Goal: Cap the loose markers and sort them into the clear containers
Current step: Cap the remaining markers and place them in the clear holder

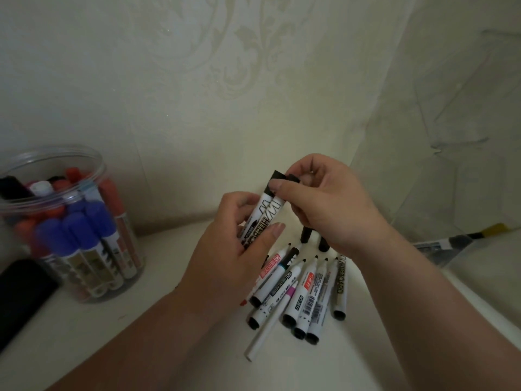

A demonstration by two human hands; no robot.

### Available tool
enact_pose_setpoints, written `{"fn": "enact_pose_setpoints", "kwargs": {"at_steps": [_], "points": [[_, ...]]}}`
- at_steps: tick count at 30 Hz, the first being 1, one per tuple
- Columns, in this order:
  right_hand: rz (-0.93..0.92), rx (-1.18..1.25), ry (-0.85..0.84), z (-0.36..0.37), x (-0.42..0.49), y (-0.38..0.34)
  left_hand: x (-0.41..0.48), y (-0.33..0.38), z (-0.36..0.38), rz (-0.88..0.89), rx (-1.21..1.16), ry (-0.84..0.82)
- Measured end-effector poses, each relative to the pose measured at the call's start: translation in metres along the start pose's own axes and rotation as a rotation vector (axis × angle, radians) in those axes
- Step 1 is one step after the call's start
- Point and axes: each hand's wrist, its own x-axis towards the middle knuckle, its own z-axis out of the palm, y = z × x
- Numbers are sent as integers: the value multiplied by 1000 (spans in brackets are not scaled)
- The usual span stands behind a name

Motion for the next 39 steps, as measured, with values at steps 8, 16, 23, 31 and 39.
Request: {"fn": "enact_pose_setpoints", "kwargs": {"at_steps": [8,16,23,31,39], "points": [[-208,79,132,18,-8,-3,-1,-4,-7,152,43,115],[-158,39,285,27,-15,-6,-3,-3,1,176,31,90],[-163,-125,323,-17,-34,-31,-7,-2,10,185,143,-263],[-481,-129,930,-142,-90,-79,-2,-10,13,187,451,-248],[-214,-409,921,-180,-77,-39,2,-19,10,143,556,-274]]}}
